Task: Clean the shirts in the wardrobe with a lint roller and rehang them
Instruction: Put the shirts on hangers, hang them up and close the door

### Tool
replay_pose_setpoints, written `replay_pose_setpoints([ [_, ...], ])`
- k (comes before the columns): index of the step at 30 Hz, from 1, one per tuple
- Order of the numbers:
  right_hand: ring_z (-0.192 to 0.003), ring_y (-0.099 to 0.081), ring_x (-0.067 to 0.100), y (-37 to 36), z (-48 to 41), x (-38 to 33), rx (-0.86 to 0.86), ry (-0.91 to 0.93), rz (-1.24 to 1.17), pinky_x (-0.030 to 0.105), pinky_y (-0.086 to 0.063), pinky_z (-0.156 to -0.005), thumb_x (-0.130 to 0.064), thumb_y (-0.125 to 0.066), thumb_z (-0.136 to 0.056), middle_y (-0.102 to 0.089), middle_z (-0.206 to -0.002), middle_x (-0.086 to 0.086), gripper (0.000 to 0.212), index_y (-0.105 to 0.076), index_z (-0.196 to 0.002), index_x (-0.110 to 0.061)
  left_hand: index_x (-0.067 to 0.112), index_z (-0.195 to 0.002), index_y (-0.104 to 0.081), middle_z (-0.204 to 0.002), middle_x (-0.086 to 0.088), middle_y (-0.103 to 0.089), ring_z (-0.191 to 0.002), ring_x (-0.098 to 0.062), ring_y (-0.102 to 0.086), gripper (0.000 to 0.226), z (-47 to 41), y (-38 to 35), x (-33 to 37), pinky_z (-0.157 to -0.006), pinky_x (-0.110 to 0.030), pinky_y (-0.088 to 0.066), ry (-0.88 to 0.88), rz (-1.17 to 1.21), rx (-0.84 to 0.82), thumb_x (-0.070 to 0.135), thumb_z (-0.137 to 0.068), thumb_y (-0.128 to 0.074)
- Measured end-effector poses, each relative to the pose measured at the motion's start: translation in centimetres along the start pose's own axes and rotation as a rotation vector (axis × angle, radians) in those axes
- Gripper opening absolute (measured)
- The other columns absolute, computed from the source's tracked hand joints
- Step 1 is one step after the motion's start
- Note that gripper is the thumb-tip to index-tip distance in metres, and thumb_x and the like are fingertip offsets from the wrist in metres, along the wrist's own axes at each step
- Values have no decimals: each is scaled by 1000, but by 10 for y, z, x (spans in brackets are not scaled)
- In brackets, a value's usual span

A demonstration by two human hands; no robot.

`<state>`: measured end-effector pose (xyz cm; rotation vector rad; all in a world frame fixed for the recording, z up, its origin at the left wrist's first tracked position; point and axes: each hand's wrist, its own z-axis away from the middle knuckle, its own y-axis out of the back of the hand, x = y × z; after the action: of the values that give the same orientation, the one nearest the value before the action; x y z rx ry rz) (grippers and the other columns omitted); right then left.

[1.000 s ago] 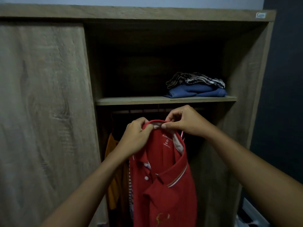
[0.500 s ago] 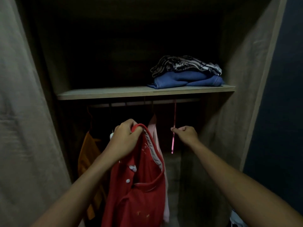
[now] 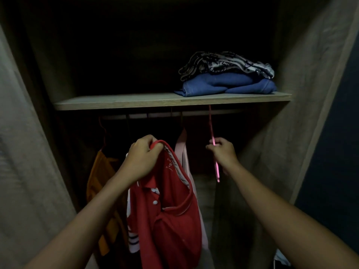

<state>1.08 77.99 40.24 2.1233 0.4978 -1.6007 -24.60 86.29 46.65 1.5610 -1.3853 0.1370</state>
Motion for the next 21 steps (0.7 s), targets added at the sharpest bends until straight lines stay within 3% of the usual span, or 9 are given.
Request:
replay_pose_setpoints([
  [3,-53,-48,4,20,31,8,-5,42,24,20,-39,-55,-3,-74,-81,-59,-62,-1,13,-66,-88,-11,18,-71,-60,-72,3,-66,-75,-17,-64,29,8,0,7,-74,-36,-51,7,15,-4,43,-84,-55],
  [7,-60,-54,13,50,83,12,-28,47,17,24,-42,-58,-3,-76,-81,-61,-66,7,13,-66,-82,-12,11,-77,-63,-73,-2,-66,-70,-14,-61,23,24,-3,23,-68,-31,-47,-20,51,-22,27,-93,-59],
  [9,-52,-54,5,65,116,7,-51,82,5,17,-43,-53,-1,-74,-83,-61,-65,5,10,-65,-86,-5,11,-77,-63,-71,1,-64,-67,-11,-58,23,34,-3,33,-63,-29,-43,-35,55,-27,27,-93,-59],
  [14,-62,-63,2,104,195,1,-45,125,-64,14,-50,-62,3,-72,-84,-66,-73,3,13,-62,-92,7,7,-80,-63,-74,-5,-66,-71,-18,-61,24,53,-2,55,-70,-35,-46,-72,134,-33,26,-93,-57],
  [21,-69,-66,10,146,262,6,50,196,-59,24,-54,-69,-7,-80,-79,-66,-72,-3,19,-63,-85,-14,9,-77,-61,-73,-6,-66,-75,-25,-63,25,72,0,87,-71,-37,-48,-105,159,-20,27,-92,-56],
])
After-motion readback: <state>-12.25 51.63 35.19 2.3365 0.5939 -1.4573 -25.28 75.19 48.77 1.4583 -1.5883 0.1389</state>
